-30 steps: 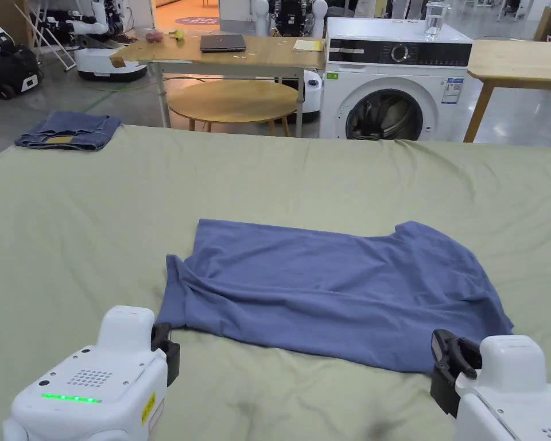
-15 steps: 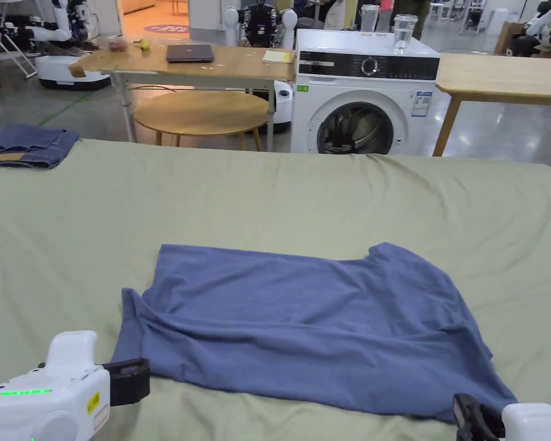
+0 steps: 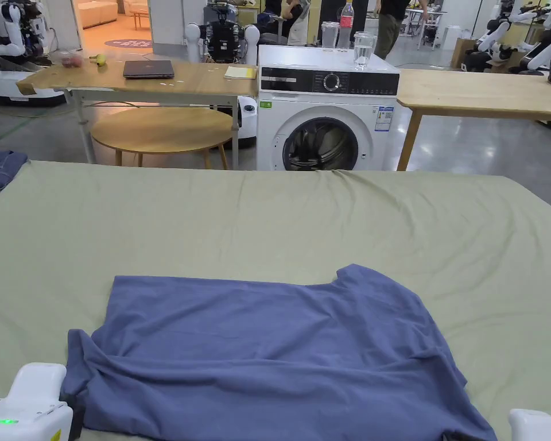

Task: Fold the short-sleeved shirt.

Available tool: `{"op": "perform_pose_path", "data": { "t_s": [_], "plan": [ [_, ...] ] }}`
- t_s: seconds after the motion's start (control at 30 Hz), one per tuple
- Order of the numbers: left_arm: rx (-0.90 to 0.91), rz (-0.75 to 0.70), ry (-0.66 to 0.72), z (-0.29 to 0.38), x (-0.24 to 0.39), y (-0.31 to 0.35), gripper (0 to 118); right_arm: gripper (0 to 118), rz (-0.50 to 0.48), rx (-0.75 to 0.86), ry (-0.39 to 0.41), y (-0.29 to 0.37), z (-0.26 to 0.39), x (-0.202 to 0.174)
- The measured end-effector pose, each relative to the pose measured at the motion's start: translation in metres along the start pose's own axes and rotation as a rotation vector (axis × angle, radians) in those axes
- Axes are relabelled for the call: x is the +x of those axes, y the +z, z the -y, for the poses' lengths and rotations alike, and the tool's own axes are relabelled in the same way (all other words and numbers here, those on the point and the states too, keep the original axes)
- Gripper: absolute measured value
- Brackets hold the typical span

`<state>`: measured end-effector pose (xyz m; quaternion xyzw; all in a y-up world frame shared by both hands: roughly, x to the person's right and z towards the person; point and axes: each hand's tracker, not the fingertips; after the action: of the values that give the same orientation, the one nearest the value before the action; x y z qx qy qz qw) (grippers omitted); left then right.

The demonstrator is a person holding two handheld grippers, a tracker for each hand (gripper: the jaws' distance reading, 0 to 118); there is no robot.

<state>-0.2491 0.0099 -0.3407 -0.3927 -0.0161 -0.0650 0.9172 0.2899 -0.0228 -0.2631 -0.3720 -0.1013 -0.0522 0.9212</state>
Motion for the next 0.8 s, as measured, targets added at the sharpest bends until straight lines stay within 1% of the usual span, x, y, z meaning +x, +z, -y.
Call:
{"op": "perform_pose_path", "data": {
  "t_s": [0.03, 0.07, 0.1, 0.13, 0.17, 0.2, 0.23, 0.27, 0.4, 0.57, 0.7, 0.8],
  "plan": [
    [0.004, -0.004, 0.002, -0.001, -0.002, 0.001, 3, 110, -0.014, -0.074, -0.02, -0.01, -0.005, 0.001],
    [0.006, -0.007, 0.005, -0.001, -0.005, 0.001, 3, 102, -0.038, -0.113, -0.032, -0.014, -0.008, 0.002],
    [0.008, -0.002, 0.015, -0.001, -0.008, 0.002, 3, 64, -0.082, -0.089, -0.05, -0.013, -0.009, 0.004],
    [0.009, 0.009, 0.028, 0.0, -0.01, 0.005, 3, 35, -0.12, -0.049, -0.061, -0.006, -0.009, 0.003],
    [0.006, 0.032, 0.043, 0.001, -0.013, 0.007, 3, 17, -0.155, -0.033, -0.055, -0.002, -0.009, 0.001],
    [0.002, 0.06, 0.068, -0.001, -0.019, 0.008, 3, 9, -0.163, -0.034, -0.027, 0.003, -0.01, -0.001],
    [0.006, 0.07, 0.086, 0.0, -0.022, 0.012, 2, 9, -0.137, -0.023, -0.012, 0.009, -0.01, -0.005],
    [0.01, 0.067, 0.088, 0.001, -0.025, 0.017, 2, 9, -0.131, -0.002, 0.002, 0.02, -0.007, -0.006],
    [0.063, 0.089, 0.107, -0.003, -0.034, 0.051, 2, 9, -0.175, 0.062, -0.012, 0.061, -0.011, 0.0],
    [0.121, 0.099, 0.101, -0.004, -0.042, 0.108, 2, 9, -0.172, 0.138, 0.058, 0.124, -0.015, 0.0],
    [0.133, 0.107, 0.109, 0.022, -0.054, 0.149, 2, 9, -0.187, 0.118, 0.078, 0.16, -0.003, 0.007],
    [0.097, 0.131, 0.135, 0.06, -0.059, 0.156, 2, 9, -0.165, 0.042, 0.115, 0.156, 0.028, 0.008]
  ]
}}
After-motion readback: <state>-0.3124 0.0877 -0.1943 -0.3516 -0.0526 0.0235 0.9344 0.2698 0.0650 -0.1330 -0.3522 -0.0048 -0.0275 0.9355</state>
